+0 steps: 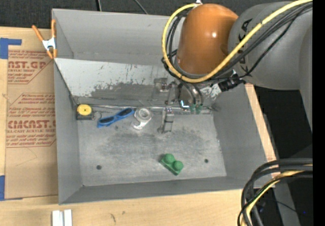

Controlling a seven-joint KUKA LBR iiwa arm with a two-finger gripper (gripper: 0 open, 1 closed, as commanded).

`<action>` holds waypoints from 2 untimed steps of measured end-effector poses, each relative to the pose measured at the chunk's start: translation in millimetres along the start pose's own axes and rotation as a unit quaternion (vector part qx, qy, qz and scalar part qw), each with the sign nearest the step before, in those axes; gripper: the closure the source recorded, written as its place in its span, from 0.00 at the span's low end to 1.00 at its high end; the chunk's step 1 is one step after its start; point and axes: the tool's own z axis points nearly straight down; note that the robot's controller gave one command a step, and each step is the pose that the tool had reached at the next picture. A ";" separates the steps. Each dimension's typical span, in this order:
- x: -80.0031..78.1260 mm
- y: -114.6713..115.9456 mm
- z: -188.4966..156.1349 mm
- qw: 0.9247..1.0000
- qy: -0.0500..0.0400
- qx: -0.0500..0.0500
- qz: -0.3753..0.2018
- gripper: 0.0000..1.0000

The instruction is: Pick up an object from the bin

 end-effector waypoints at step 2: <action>-11.9 87.2 105.7 0.980 -0.005 0.000 -0.198 0.00</action>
Offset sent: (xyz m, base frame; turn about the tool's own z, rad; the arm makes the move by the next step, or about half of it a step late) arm 0.0113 0.0668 -0.1366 -0.2161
